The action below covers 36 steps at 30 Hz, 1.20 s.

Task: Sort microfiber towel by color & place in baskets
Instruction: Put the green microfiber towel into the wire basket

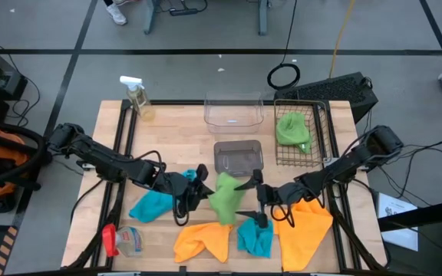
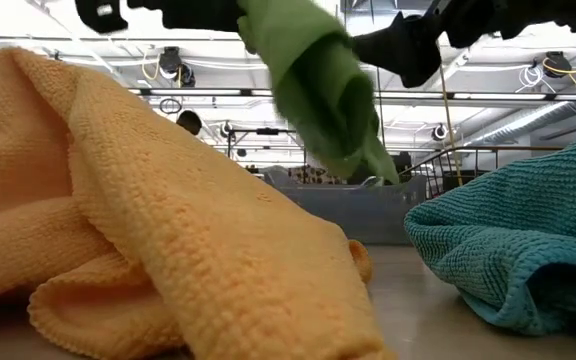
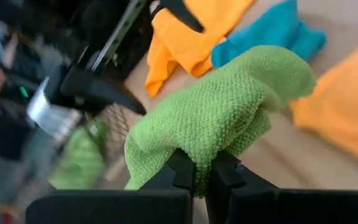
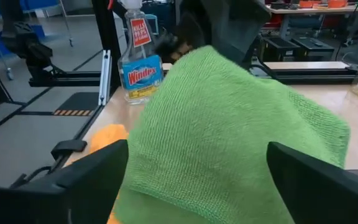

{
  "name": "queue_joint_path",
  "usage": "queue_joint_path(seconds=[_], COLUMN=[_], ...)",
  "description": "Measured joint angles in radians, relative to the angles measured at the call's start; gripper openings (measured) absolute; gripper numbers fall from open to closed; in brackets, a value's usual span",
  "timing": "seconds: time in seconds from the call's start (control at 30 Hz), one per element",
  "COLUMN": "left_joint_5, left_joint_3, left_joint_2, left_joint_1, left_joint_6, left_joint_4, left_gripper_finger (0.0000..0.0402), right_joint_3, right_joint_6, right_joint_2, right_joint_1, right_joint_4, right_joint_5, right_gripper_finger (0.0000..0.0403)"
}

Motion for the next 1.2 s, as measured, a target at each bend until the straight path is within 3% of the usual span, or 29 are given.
queue_joint_path(seconds=[0.23,0.4,0.6,0.93,1.1,1.2], left_joint_5=[0.000,0.003,0.005,0.064,0.064,0.064], left_joint_3=[0.000,0.000,0.000,0.000,0.000,0.000], left_joint_2=[0.000,0.000,0.000,0.000,0.000,0.000], left_joint_1=[0.002,0.003,0.004,0.007,0.006,0.006], left_joint_6=[0.332,0.430,0.432,0.435,0.435,0.435], left_joint_4=[0.053,0.093,0.096,0.103,0.103,0.103], left_gripper_finger=[0.0015,0.0015,0.0015,0.0015,0.0015,0.0015], right_joint_3=[0.000,0.000,0.000,0.074,0.078,0.078], right_joint_6=[-0.052,-0.110,-0.248,-0.181,-0.133,-0.112], right_joint_2=[-0.035,-0.040,-0.040,-0.040,-0.040,-0.040], right_joint_1=[-0.011,-0.052,-0.069,-0.171,-0.218,-0.223], right_joint_4=[-0.009,0.015,0.058,-0.089,-0.122,-0.123], right_joint_5=[-0.004,0.005,0.041,-0.211,-0.427,-0.448], right_gripper_finger=[0.0398,0.0400,0.0400,0.0400,0.0395,0.0392])
